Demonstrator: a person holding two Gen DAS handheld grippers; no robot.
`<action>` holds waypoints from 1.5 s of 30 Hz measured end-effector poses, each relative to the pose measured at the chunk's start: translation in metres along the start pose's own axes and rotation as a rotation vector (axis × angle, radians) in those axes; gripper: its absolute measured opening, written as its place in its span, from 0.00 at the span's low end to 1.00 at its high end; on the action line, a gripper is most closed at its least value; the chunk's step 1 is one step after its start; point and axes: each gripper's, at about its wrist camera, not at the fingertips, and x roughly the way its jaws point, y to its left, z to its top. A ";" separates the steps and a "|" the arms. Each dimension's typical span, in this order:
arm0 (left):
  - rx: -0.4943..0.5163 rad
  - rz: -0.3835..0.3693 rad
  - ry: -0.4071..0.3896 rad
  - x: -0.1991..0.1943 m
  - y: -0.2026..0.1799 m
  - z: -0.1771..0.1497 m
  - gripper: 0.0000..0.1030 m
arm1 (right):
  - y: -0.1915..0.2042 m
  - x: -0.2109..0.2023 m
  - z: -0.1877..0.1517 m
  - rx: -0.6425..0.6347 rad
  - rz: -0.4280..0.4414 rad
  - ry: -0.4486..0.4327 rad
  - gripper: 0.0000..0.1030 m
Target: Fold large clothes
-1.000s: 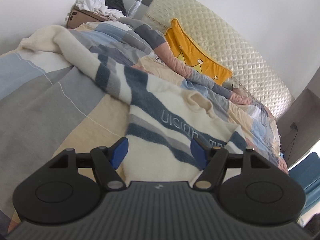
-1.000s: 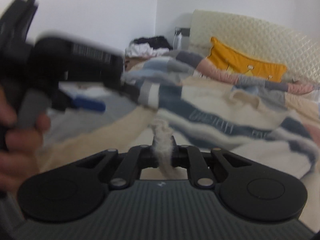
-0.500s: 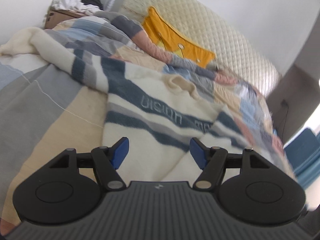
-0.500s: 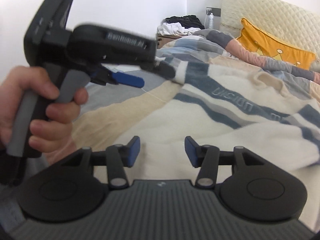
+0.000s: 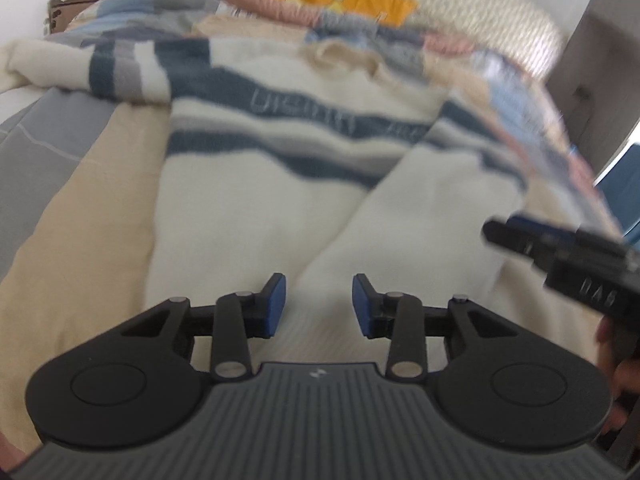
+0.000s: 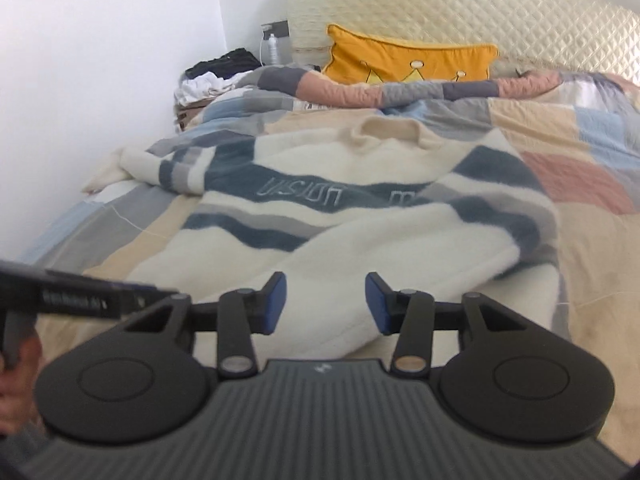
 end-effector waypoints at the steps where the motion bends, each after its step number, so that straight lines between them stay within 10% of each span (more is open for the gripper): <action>1: 0.004 0.012 0.017 0.005 0.001 -0.002 0.41 | 0.000 0.006 0.000 -0.015 -0.003 0.000 0.43; 11: -0.173 0.002 -0.028 -0.009 0.043 0.037 0.42 | -0.010 0.063 -0.018 0.004 -0.030 0.142 0.36; 21: -0.797 0.021 -0.204 0.011 0.250 0.141 0.57 | -0.014 0.064 -0.009 0.098 -0.027 0.159 0.36; 29: -1.093 -0.014 -0.363 0.077 0.350 0.174 0.63 | -0.006 0.080 -0.004 0.041 -0.056 0.155 0.36; 40: -1.110 0.197 -0.543 0.084 0.432 0.229 0.61 | -0.003 0.105 0.003 0.016 -0.074 0.148 0.36; 45: -1.014 0.410 -0.581 0.067 0.469 0.240 0.52 | -0.001 0.111 0.004 0.000 -0.080 0.151 0.36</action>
